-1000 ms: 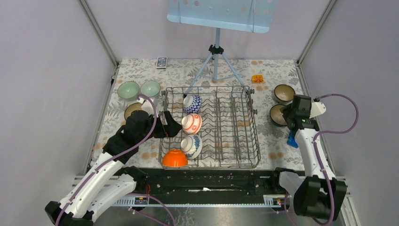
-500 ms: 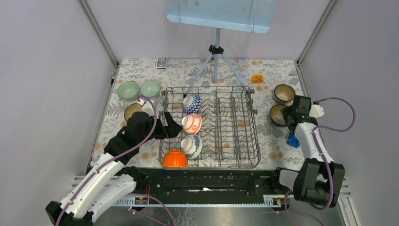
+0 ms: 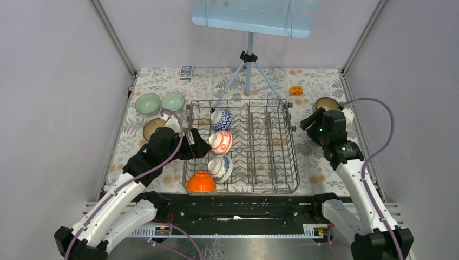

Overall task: Unload the bowls from the dish rack
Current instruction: Pick up the bowl from the center of the board.

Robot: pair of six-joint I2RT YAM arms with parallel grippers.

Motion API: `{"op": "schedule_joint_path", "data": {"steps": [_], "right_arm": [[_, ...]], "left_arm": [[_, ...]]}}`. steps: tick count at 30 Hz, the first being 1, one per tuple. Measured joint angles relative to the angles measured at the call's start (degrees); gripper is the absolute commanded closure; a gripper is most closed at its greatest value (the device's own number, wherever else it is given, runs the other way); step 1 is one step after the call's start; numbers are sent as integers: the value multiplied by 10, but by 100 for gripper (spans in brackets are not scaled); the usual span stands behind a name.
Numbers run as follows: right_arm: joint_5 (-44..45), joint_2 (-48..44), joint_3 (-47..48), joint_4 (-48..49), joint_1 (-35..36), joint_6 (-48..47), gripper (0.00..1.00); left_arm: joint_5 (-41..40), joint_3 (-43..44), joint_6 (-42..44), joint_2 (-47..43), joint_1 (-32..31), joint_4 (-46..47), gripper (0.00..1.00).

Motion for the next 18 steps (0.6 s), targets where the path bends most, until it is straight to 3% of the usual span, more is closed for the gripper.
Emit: {"op": "schedule_joint_path", "data": {"steps": [6, 11, 14, 18], "right_arm": [[-63, 2, 9, -19, 116, -20, 29], [-101, 43, 27, 4, 303, -18, 26], [-100, 97, 45, 31, 408, -9, 26], [-34, 131, 46, 29, 461, 24, 24]], "left_arm": [[7, -8, -9, 14, 0, 6, 3], [12, -8, -15, 21, 0, 10, 3], [12, -8, -16, 20, 0, 10, 3], [12, -8, -17, 16, 0, 9, 3]]}}
